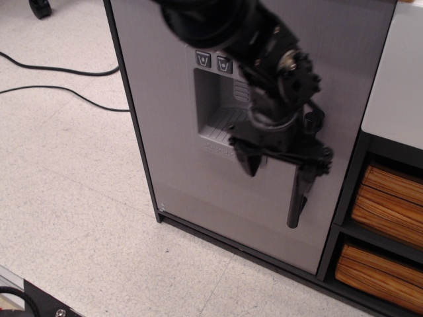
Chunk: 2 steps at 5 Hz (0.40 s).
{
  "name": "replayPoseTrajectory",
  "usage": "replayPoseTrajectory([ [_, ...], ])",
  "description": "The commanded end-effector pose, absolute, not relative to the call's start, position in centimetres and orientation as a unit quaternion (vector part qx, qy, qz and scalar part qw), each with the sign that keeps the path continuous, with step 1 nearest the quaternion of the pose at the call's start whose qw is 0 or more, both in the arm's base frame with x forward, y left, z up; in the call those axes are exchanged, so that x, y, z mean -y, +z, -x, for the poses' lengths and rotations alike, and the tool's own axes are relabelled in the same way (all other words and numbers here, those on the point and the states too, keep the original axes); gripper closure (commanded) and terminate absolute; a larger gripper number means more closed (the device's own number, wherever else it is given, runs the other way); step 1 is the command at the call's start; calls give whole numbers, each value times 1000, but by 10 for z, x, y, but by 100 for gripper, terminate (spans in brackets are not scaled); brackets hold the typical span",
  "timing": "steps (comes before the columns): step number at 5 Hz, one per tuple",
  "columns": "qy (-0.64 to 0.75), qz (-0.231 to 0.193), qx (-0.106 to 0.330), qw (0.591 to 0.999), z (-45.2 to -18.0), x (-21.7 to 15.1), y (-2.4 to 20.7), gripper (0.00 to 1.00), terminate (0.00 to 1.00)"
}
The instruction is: Open fridge
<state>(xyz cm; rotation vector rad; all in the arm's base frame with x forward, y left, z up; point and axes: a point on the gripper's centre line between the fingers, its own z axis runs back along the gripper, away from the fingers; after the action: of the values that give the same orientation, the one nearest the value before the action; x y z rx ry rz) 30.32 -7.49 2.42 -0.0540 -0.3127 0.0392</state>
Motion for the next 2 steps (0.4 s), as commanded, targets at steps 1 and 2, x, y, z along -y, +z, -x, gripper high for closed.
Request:
replayPoseTrajectory([
  [1,42,35,200,978,-342,88,48,0,0],
  [2,41,28,212,976,-349,88,52,0,0],
])
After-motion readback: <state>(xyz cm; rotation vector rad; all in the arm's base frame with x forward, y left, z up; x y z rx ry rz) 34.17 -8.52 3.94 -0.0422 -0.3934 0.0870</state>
